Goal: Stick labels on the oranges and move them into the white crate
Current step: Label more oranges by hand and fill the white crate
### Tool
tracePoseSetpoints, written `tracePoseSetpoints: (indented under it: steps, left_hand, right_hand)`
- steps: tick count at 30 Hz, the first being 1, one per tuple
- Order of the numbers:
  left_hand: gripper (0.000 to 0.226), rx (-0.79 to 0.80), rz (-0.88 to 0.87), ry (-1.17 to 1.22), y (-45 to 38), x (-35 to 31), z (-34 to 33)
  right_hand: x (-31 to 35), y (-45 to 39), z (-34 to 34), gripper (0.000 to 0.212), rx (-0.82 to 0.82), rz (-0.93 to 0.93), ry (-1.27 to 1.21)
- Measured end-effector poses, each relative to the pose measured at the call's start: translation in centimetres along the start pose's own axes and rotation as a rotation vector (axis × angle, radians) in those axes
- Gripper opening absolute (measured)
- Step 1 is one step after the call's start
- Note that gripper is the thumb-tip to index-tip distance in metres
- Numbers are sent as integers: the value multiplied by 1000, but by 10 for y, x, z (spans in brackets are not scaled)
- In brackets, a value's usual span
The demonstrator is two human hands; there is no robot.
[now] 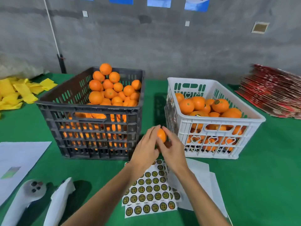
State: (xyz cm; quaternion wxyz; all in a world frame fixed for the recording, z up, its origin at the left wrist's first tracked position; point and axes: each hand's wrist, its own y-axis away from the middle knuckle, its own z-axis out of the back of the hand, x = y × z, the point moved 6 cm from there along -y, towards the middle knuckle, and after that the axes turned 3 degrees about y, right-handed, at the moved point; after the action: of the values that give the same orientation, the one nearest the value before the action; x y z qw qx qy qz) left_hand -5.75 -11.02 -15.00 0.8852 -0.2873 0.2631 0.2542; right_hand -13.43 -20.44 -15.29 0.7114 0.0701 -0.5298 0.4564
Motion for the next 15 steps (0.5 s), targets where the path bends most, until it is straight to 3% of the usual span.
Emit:
tracePoseSetpoints:
  steps: [6, 11, 15]
  left_hand:
    - [71, 81, 98, 57, 41, 61, -39]
    - [67, 46, 151, 160, 53, 78, -48]
    - [68, 44, 146, 218, 55, 82, -52]
  right_hand:
    - [-48, 39, -31, 51, 259, -97, 33]
    - [-65, 64, -40, 71, 448, 11, 255]
    - [-82, 70, -38, 83, 495, 89, 459]
